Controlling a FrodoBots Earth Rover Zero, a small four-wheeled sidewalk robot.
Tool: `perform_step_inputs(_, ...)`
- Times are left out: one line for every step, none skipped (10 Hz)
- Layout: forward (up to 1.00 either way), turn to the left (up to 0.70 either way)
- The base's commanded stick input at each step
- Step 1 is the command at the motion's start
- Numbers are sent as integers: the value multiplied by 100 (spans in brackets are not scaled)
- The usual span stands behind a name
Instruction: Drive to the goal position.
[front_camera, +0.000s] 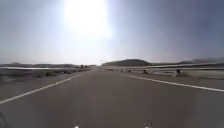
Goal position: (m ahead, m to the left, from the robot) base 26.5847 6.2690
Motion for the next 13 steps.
perform_step_inputs(100, 0)
perform_step_inputs(100, 2)
perform_step_inputs(100, 2)
perform_step_inputs(100, 1)
perform_step_inputs(100, 0)
perform_step_inputs(100, 0)
perform_step_inputs(100, 0)
perform_step_inputs(100, 0)
perform_step_inputs(100, 0)
perform_step_inputs(100, 0)
perform_step_inputs(100, 0)
perform_step_inputs(100, 0)
perform_step_inputs(100, 0)
